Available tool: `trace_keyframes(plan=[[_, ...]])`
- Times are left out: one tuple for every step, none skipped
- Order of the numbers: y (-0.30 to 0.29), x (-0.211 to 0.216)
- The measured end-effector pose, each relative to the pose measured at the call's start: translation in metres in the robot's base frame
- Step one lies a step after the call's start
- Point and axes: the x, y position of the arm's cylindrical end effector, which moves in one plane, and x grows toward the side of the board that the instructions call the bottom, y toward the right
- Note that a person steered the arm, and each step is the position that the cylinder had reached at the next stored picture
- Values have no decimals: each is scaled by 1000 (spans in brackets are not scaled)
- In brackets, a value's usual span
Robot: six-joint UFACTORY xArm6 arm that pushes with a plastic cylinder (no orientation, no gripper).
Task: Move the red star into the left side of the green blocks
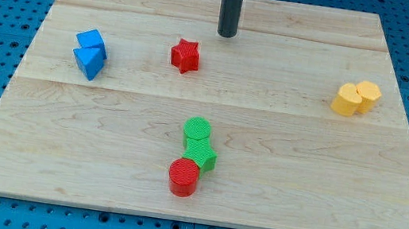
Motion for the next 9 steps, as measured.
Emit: trace_keyframes(plan=[[-5, -16], [-34, -18], [-69, -5], [-40, 70], [-81, 108], [-59, 68], [-75, 130], [-66, 187], [-72, 199]])
